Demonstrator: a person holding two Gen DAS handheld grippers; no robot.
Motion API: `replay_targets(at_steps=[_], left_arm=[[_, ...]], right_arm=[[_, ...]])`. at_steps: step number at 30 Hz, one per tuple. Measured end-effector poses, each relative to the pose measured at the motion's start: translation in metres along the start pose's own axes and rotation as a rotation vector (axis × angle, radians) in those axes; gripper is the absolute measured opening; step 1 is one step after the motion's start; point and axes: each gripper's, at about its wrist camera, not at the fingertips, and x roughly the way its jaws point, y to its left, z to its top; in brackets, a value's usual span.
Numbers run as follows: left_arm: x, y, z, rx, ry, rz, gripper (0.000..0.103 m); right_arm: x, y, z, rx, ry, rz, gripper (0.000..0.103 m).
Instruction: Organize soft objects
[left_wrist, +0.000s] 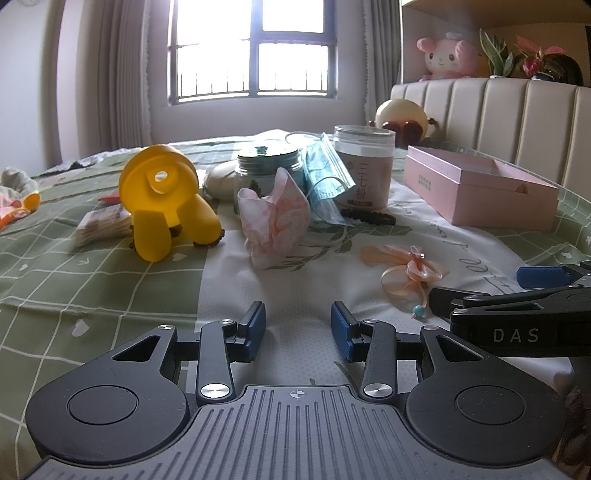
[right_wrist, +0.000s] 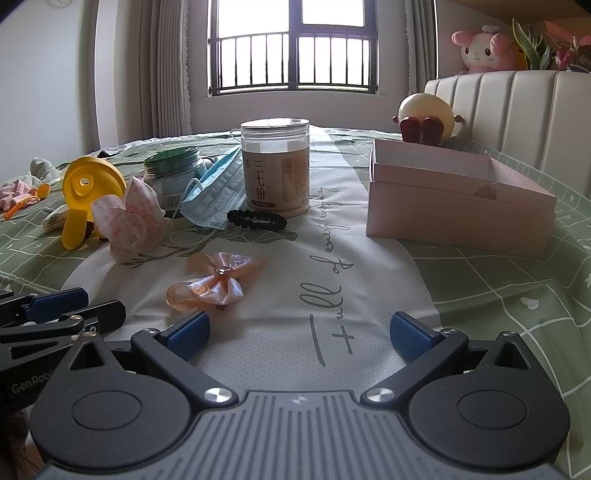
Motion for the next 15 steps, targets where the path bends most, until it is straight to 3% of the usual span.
replay_targets(at_steps=[15], left_arm=[[0.0028,-0.0017,0.0008,0.006,-0.002,0.003,0.044]], right_arm=[[-0.0003,-0.0002,-0.0002,0.0,-0.002,0.0,0.103]])
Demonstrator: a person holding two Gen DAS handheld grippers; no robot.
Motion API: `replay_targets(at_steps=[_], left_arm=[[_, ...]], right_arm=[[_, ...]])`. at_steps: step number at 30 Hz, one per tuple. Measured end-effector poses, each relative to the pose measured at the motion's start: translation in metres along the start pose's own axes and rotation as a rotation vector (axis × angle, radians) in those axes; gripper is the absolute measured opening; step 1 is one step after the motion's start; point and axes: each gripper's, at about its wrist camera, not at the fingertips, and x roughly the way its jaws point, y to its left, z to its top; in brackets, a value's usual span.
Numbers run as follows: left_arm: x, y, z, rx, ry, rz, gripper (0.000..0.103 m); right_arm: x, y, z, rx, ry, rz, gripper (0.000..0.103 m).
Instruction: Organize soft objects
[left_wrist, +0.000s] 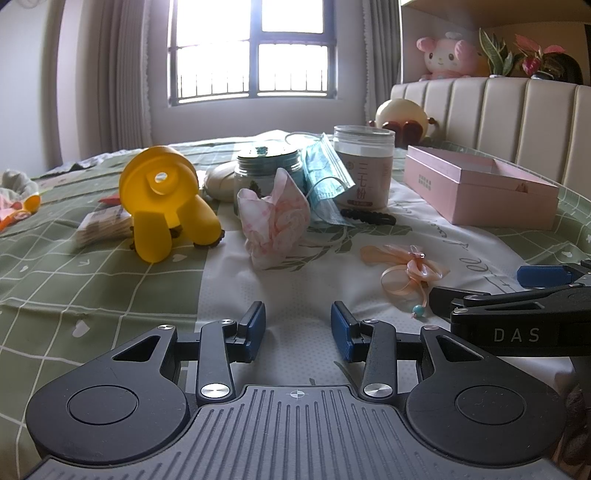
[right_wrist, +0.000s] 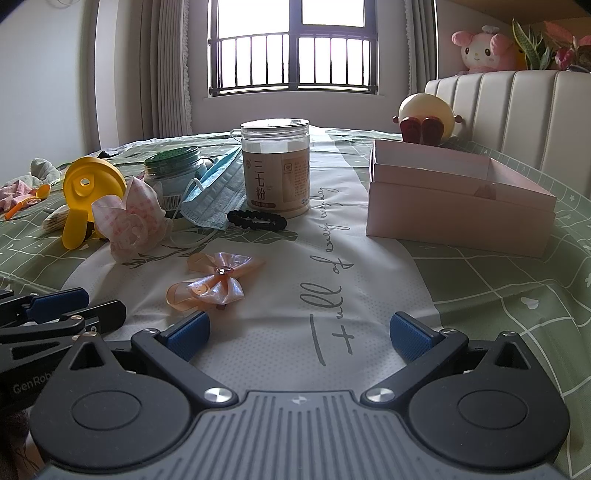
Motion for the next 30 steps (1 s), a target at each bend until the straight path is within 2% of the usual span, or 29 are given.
replay_targets(at_steps=[30], left_arm=[[0.0006,0.0034,-0.0001,0.018,-0.004,0.004,0.044]], right_arm=[[-0.0025,0.0012,0.0005,-0.002,0.006,-0.002,0.103]])
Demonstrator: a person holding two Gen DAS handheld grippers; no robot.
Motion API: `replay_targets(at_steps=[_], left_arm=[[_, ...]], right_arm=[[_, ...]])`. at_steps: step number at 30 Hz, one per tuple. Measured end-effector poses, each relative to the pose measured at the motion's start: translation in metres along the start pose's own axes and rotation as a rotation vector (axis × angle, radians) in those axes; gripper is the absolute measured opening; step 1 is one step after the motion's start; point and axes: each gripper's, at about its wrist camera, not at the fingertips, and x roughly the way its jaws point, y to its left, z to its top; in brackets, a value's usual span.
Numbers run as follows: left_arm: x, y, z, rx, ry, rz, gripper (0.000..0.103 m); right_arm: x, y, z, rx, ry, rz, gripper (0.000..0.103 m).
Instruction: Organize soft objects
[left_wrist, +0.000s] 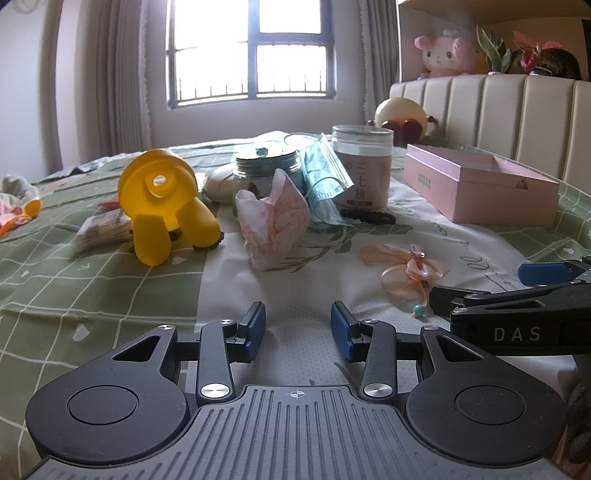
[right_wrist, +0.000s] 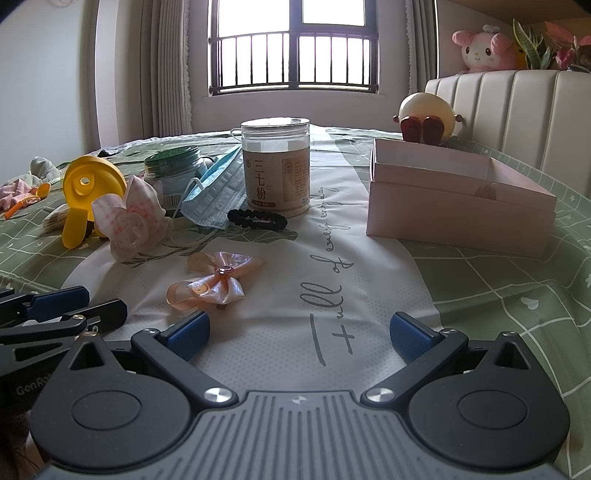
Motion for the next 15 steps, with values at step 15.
replay_targets(at_steps=[15], left_arm=[[0.004,0.005,0.01,-0.002,0.062,-0.029,0.044]], right_arm=[[0.01,-0.008,0.021,-0.025,0.163,0.065,0.103]])
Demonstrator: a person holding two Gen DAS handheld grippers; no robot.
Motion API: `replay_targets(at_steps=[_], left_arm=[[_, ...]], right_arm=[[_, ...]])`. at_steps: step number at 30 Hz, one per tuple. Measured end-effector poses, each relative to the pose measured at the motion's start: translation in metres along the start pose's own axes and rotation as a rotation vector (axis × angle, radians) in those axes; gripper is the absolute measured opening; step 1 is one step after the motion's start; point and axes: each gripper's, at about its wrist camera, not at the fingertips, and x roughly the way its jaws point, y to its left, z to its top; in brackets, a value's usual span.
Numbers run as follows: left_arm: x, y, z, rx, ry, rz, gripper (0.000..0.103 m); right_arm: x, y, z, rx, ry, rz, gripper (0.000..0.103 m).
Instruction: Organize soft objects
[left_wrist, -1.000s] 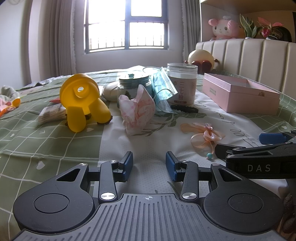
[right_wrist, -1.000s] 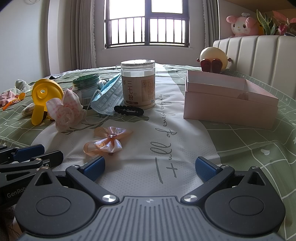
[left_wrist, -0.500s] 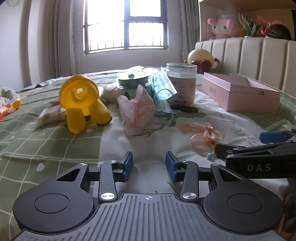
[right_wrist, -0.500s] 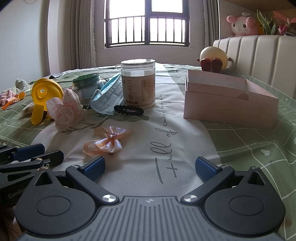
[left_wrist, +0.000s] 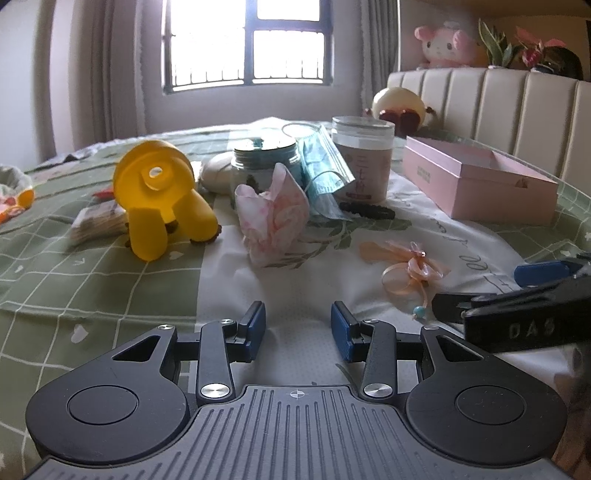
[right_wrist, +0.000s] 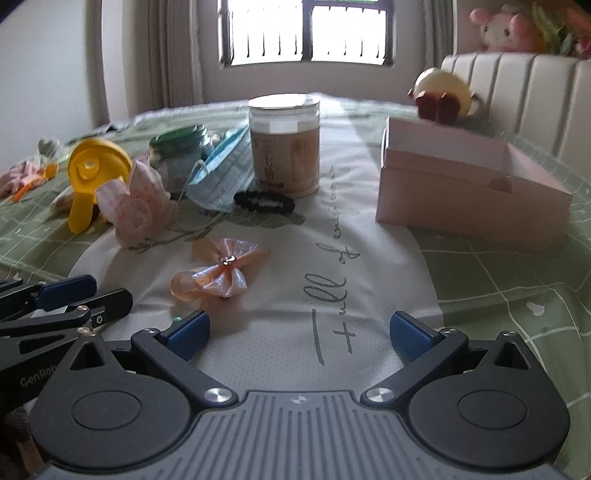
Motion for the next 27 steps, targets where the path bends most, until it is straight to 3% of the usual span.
replay_targets(at_steps=[3,8,10,14,17,22,25,27], left_arm=[[-0.002,0.005,0.002,-0.038,0.018,-0.011,0.044],[-0.008,0.01,0.007,-0.073,0.06,-0.011,0.042],[-0.01,0.016,0.01,-0.112,0.073,-0.024,0.034],[-0.015,0.038,0.011,-0.207,0.069,-0.098,0.031],[-0.026,0.049,0.015,-0.203,0.017,-0.125,0.031],[-0.036,0.075,0.033,-0.173,-0.07,-0.047,0.031],[-0.036,0.103,0.047,-0.217,-0.116,0.032,0.031],[-0.035,0.121,0.058,-0.244,-0.149,0.04,0.031]], right_arm=[[0.005,-0.003,0.011,-0.017,0.086,0.031,0.103],[0.005,0.001,0.015,-0.037,0.151,0.045,0.103],[0.002,0.005,0.014,-0.045,0.154,0.038,0.103],[-0.004,0.008,0.01,-0.063,0.118,0.051,0.103],[-0.012,0.012,0.013,-0.075,0.056,0.053,0.101],[-0.028,0.021,0.016,-0.081,-0.048,0.058,0.101],[-0.034,0.025,0.01,-0.1,-0.08,0.061,0.101],[-0.037,0.029,0.005,-0.127,-0.102,0.066,0.101]])
